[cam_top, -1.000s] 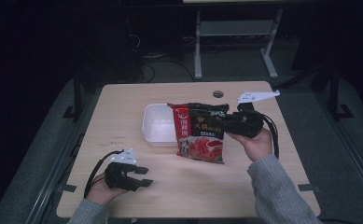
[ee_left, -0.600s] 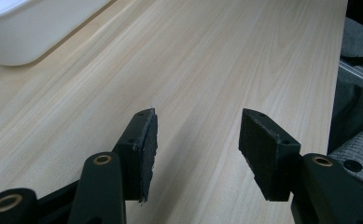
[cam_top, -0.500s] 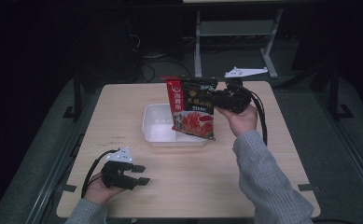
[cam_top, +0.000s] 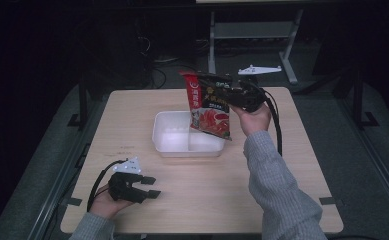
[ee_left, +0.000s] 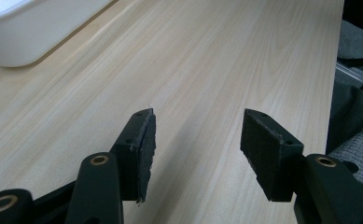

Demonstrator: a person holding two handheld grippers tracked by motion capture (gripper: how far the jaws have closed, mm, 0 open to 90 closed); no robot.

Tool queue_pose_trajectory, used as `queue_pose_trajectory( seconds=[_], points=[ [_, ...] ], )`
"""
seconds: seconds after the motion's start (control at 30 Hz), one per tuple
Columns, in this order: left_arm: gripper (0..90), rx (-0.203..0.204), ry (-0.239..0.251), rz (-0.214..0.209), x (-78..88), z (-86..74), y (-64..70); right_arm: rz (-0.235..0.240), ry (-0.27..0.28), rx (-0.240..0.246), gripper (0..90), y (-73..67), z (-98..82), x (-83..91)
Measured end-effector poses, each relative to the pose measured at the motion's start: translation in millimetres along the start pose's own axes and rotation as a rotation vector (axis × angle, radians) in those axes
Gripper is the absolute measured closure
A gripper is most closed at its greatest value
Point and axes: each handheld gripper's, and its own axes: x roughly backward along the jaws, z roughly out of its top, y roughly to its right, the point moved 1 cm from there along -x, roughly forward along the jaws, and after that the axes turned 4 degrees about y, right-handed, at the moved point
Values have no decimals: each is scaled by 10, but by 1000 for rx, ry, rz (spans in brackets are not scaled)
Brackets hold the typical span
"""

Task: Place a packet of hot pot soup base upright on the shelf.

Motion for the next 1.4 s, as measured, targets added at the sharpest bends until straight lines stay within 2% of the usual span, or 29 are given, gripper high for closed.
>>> queue_pose_trajectory(
  seconds=[0.1, 0.37, 0.53, 0.6, 0.67, 0.87, 1.1, 1.3, 1.4],
  points=[
    [448, 0, 4, 0, -2, 3, 0, -37, -1, -13, 747, 19, -27, -71],
    [445, -1, 8, -3, 7, 8, 4, -82, 6, -16, 746, -2, -80, -235],
    [445, -1, 12, -4, 11, 11, 6, -91, 17, -14, 746, -28, -112, -289],
    [444, -1, 12, -5, 10, 13, 5, -101, 18, -14, 745, -37, -180, -321],
    [444, -2, 13, -7, 9, 14, 10, -103, 16, -19, 745, -33, -205, -330],
    [443, -6, 11, -9, 1, 19, 16, -98, 11, -26, 742, 7, -445, -395],
    [442, -7, 10, -9, -2, 21, 19, -87, 25, -10, 736, -12, -562, -433],
    [440, -6, 13, -9, -7, 23, 25, -74, 27, -33, 726, 21, -634, -417],
    [433, -5, 9, -7, -10, 23, 26, -73, -6, -28, 720, 35, -693, -411]
  ],
)
